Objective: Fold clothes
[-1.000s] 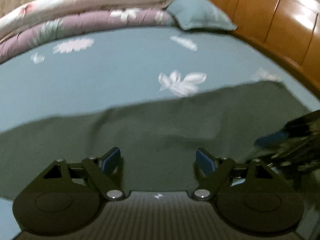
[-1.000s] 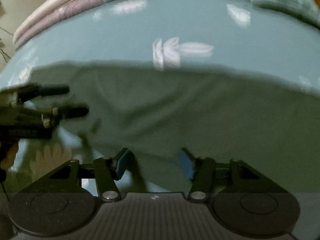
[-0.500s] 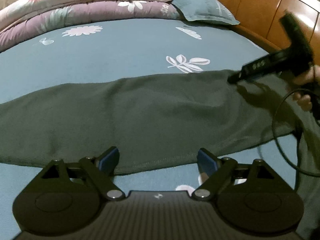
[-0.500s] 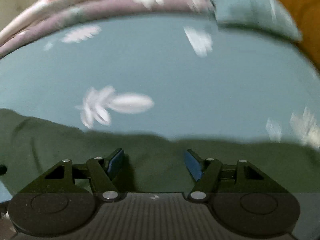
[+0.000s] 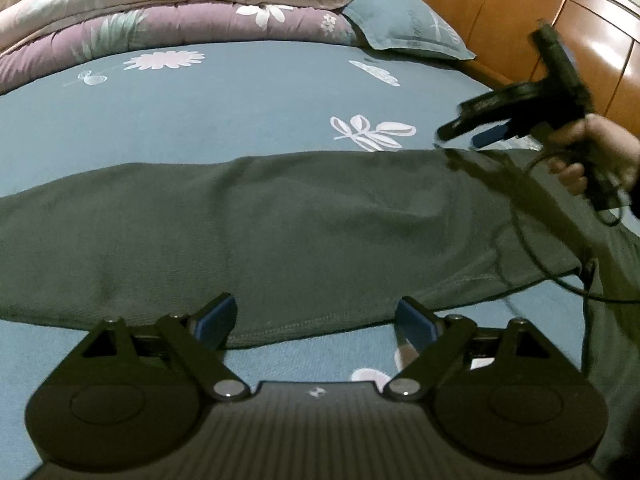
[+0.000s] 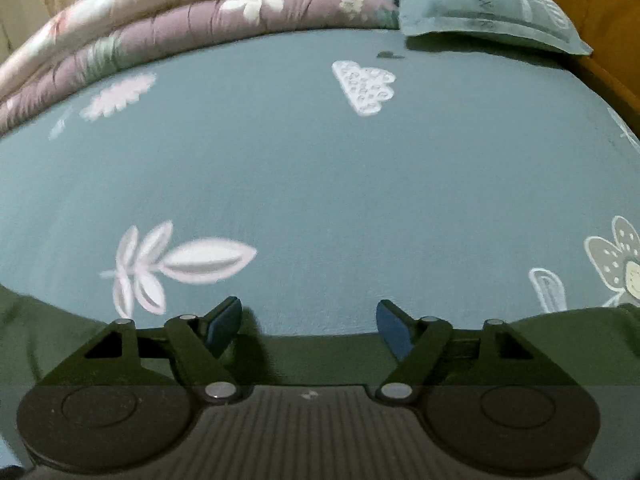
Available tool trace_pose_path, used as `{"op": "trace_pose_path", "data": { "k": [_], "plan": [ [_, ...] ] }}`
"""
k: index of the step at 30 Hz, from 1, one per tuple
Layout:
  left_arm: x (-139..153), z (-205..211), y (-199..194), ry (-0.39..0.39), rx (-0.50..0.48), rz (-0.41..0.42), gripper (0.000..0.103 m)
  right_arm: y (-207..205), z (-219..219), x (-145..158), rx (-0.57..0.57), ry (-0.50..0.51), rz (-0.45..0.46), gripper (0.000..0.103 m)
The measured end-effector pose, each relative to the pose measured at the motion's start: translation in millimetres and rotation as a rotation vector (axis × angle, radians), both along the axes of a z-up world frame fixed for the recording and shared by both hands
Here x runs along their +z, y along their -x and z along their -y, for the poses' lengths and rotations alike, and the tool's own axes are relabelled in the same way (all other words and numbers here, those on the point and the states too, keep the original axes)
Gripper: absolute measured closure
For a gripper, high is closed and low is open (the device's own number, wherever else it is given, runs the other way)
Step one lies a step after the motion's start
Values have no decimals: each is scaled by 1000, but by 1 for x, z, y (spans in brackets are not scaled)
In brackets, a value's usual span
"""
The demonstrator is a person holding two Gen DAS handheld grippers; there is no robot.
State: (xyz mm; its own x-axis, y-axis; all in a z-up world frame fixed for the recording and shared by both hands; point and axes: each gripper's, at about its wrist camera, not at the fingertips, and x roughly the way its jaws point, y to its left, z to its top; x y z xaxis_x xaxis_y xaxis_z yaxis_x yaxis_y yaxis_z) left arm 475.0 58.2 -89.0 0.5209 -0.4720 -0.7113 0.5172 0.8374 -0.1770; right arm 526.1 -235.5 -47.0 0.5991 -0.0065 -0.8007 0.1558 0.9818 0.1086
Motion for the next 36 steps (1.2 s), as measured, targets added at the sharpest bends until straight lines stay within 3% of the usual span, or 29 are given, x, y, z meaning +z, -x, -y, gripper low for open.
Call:
{"op": "trace_pose_path", "data": {
  "k": [3,7,11,12,13,18,22,26,32,36],
  "plan": [
    [0,-1,-1,8,3,-4,15,29,20,23,-38,25,38,23],
    [0,1,1,2,3,0,15,50,72,16,-143,85,-4,23],
    [-1,1,0,6,1,1,14,42,116,-15,-230,60,-33,22],
    [0,1,0,7,2,1,14,38,122,-20,-230,53,-26,12],
    [0,1,0,7,2,0,14,35,129,-26,-231,46,-19,9],
    [-1,2,1,11,1,2,11,7,143,-29,-219,52,-57,3],
    [-2,3,1,8,-7,11,9,20,133,-4,-189,43,-80,3],
    [2,5,-1,-3,-13,16,8,51,98,15,-78,7,-88,2],
    [23,-1,-13,-63,20,103,8,95,40,3,59,-20,-149,2],
    [11,-28,-32,-74,139,-5,8,106,19,-13,93,-35,-180,2]
  ]
}}
